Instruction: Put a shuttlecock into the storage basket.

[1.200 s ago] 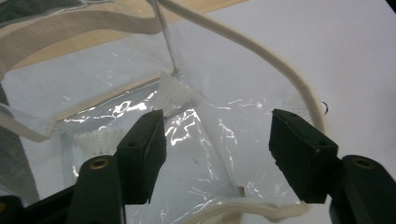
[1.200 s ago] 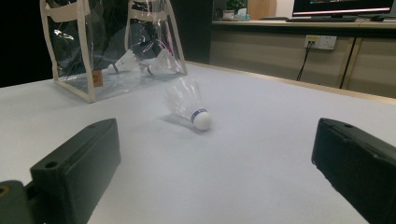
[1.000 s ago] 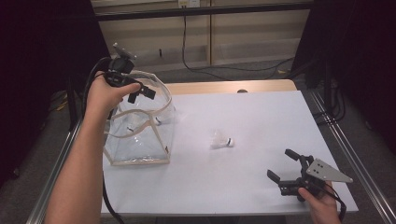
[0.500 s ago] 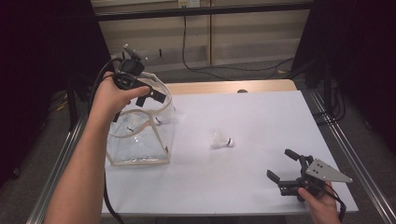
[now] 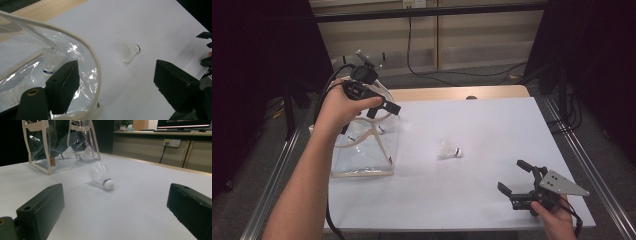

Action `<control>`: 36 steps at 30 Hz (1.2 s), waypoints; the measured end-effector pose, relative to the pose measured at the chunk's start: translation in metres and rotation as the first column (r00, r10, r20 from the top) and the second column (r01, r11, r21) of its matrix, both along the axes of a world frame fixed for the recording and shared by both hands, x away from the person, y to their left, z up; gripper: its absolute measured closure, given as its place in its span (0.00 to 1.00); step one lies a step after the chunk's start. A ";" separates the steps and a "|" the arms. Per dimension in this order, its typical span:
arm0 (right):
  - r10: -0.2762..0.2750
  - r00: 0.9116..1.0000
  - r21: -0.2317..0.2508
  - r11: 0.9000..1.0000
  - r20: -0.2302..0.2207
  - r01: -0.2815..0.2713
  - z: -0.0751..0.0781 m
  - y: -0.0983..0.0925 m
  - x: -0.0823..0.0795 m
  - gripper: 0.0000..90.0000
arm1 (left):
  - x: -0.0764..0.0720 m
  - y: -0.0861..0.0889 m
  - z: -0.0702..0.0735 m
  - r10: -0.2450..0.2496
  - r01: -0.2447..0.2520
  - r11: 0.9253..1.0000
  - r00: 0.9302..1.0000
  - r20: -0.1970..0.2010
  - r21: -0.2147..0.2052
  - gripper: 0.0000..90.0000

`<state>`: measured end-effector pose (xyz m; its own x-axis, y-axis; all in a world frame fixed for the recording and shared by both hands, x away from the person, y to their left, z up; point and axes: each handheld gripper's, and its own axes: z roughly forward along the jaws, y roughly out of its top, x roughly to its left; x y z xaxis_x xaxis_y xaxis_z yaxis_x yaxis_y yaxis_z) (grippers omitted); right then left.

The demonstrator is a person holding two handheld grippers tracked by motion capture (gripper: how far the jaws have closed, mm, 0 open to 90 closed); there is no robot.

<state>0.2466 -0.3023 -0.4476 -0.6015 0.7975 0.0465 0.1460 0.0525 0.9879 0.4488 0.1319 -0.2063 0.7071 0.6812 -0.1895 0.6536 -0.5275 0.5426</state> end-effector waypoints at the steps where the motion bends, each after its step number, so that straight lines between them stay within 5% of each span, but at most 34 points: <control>1: 0.001 1.000 -0.001 1.000 0.000 -0.001 0.000 0.000 0.000 0.01 | -0.002 -0.002 0.000 -0.001 0.001 1.000 1.000 0.003 0.004 0.22; 36: 0.002 1.000 -0.002 1.000 0.003 -0.002 0.000 0.000 0.000 0.01 | -0.017 -0.043 -0.030 -0.103 0.103 0.995 0.994 -0.026 -0.005 0.16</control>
<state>0.2467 -0.3021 -0.4473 -0.6030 0.7966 0.0429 0.1428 0.0549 0.9882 0.4320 0.0888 -0.2366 0.7681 0.6046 -0.2110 0.6101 -0.5909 0.5278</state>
